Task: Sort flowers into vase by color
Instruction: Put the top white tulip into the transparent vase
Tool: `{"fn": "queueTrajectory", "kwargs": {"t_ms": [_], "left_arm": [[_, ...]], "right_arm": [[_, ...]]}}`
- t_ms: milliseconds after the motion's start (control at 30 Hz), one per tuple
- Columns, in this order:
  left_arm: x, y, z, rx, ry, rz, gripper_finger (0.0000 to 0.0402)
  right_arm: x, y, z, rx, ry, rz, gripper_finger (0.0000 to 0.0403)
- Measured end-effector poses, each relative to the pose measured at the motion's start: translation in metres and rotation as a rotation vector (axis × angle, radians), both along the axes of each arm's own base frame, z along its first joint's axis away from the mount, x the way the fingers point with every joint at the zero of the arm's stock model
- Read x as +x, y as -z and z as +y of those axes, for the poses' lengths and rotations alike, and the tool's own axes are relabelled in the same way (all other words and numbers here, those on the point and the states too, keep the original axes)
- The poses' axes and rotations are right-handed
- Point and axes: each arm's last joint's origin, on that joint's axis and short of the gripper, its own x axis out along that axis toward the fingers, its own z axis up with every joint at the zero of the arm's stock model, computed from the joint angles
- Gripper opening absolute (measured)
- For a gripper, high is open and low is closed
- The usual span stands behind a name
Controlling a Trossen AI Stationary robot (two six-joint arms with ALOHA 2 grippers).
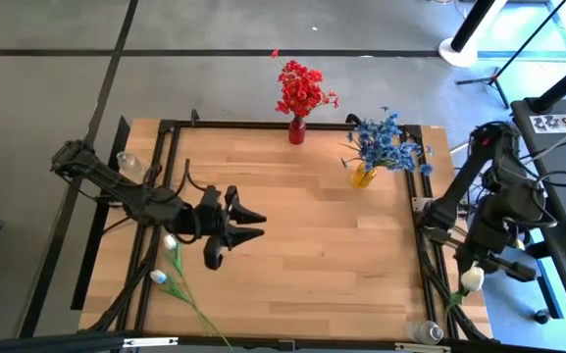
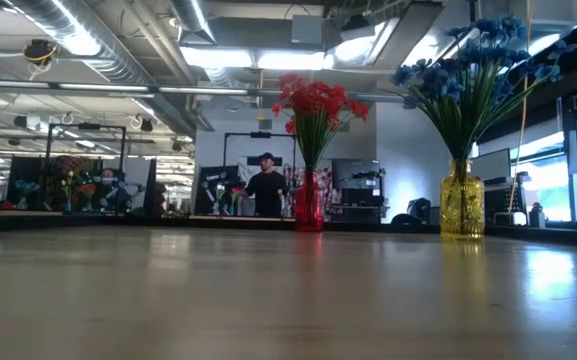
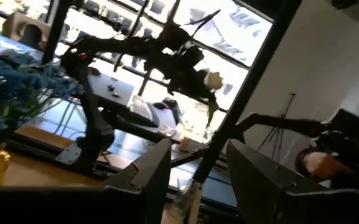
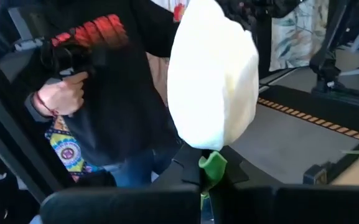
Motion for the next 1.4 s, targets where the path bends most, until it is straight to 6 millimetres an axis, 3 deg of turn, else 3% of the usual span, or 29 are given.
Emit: {"fn": "queueTrajectory", "kwargs": {"t_ms": [333, 1067, 1400], "left_arm": [[0.000, -0.003, -0.005, -0.021, 0.038, -0.047, 0.0153], [0.007, 0.003, -0.005, -0.028, -0.001, -0.035, 0.0153], [0.009, 0.004, -0.002, -0.049, -0.011, -0.026, 0.0153]], "right_arm": [[-0.008, 0.027, 0.014, -0.099, 0.039, -0.012, 0.0002], [-0.014, 0.011, 0.004, -0.004, -0.003, -0.074, 0.0002], [-0.013, 0.016, 0.008, -0.049, -0.001, -0.060, 0.0002]]}}
